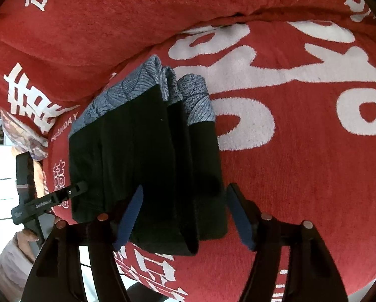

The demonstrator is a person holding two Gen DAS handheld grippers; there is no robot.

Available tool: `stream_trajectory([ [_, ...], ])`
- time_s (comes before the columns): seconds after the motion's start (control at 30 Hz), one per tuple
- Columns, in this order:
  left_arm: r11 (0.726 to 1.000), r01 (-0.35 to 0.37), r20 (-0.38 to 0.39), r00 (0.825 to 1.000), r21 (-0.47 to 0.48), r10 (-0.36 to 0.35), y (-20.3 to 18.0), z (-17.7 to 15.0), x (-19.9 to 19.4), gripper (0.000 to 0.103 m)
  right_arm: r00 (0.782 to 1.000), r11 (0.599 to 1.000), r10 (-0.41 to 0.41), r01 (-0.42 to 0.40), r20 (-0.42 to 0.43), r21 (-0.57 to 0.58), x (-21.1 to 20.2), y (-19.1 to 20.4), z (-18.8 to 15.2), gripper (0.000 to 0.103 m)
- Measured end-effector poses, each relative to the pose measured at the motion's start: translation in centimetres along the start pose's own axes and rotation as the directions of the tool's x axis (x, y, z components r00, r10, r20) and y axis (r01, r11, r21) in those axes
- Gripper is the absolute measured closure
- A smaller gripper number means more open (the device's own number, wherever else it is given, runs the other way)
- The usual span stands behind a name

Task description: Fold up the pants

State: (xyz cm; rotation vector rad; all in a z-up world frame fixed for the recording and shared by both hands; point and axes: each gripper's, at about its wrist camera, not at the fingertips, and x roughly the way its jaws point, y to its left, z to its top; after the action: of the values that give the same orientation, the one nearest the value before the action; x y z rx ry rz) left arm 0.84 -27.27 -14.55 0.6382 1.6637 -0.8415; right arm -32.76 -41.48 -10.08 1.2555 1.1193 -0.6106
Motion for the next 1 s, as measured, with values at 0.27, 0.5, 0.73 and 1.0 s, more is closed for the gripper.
stream_trajectory([
  [0.27, 0.998, 0.011, 0.036, 0.999, 0.063, -0.013, -0.1, 0.0, -1.1, 0.0, 0.997, 0.996, 0.06, -0.056, -0.052, 0.064, 0.9, -1.7, 0.4, 0.028],
  [0.5, 0.978, 0.127, 0.012, 0.991, 0.168, -0.131, 0.6, 0.8, -1.4, 0.0, 0.985, 0.985, 0.166, -0.163, -0.051, 0.063, 0.8, -2.8, 1.2, 0.028],
  [0.73, 0.956, 0.233, -0.062, 0.972, 0.176, -0.226, 0.4, 2.1, 1.4, 0.0, 0.956, 0.957, 0.284, -0.278, -0.067, 0.085, 2.1, -4.0, 1.9, 0.028],
  [1.0, 0.953, 0.267, 0.01, 0.962, 0.146, -0.272, -0.6, 3.1, 2.3, 0.0, 0.912, 0.913, 0.403, -0.393, -0.082, 0.108, 4.8, -4.7, 3.5, 0.026],
])
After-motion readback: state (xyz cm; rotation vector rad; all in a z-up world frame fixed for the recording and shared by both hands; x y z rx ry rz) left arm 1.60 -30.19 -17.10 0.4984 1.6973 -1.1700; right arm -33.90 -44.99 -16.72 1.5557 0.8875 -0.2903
